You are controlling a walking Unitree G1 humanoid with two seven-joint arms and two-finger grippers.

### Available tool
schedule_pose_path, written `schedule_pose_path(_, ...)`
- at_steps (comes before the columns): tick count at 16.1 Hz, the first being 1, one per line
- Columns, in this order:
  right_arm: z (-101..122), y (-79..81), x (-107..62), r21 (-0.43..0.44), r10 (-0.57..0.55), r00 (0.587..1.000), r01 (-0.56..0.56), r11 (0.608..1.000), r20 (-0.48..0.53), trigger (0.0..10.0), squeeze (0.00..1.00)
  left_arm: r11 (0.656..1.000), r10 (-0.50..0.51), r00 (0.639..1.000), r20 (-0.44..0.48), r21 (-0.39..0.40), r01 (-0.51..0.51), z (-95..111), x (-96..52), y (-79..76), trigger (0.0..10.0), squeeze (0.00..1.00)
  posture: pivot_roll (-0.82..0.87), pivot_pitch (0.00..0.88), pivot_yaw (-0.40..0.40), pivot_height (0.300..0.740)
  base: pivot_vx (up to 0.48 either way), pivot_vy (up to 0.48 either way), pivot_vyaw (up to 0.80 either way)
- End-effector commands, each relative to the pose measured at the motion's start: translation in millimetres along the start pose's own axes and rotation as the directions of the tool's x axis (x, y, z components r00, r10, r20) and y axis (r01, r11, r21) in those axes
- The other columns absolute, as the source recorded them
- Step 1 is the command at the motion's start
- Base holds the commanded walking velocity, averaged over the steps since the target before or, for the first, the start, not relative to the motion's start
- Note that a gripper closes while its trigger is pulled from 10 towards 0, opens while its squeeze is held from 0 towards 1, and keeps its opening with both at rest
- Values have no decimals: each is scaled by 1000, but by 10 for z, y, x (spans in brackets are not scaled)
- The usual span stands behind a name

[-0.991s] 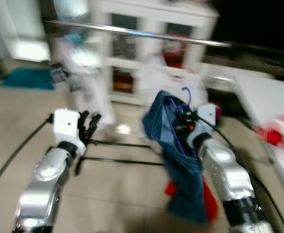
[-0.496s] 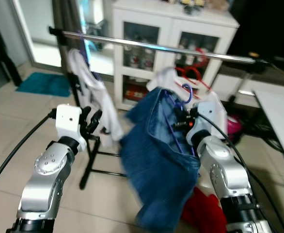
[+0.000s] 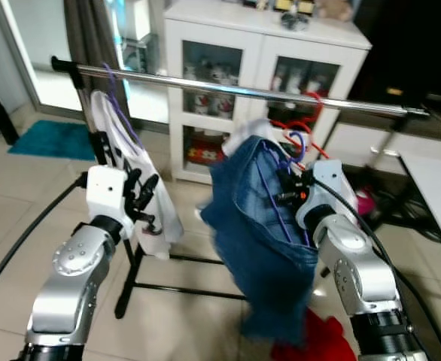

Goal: Hang hanger

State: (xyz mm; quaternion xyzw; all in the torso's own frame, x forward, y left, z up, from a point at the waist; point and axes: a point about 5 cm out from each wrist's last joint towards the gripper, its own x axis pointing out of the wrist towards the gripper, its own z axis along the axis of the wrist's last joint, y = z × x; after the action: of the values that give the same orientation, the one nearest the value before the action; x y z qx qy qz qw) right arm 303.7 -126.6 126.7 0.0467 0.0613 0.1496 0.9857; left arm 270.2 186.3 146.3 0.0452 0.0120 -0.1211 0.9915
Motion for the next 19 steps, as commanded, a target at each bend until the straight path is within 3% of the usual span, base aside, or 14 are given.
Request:
schedule_pose_path(1,142,65,-6,-10,23,998,-23,1000,53,10000,0,1000,-8,1000,-6,5,8,23,-13,-14,10000,0,-82,0,-92,740,401,0,0)
schedule_pose_path(4,162,71,-90,-35,33,998,-31,999,61,10000,0,1000,-8,1000,26,-18,9,61,-64,-56,10000,0,-108,0,-101,740,404,0,0)
schedule_pose_path(6,212,75,-173,-19,41,996,-39,999,78,10000,0,999,-10,998,63,-49,13,112,-125,-104,10000,0,-125,0,-116,740,0,0,0)
schedule_pose_path(10,239,117,-333,-1,53,995,-53,999,81,10000,0,998,-47,994,101,-37,51,210,-278,-224,10000,0,-124,38,-139,740,0,0,0)
schedule_pose_path(14,225,164,-312,17,62,996,-64,998,66,10000,0,999,-36,998,54,-23,38,174,-338,-209,10000,0,-111,39,-152,740,0,0,0)
schedule_pose_path(19,219,185,-248,45,44,998,-46,998,47,10000,0,999,-48,999,24,-6,48,158,-296,-230,10000,0,-90,3,-156,740,0,0,0)
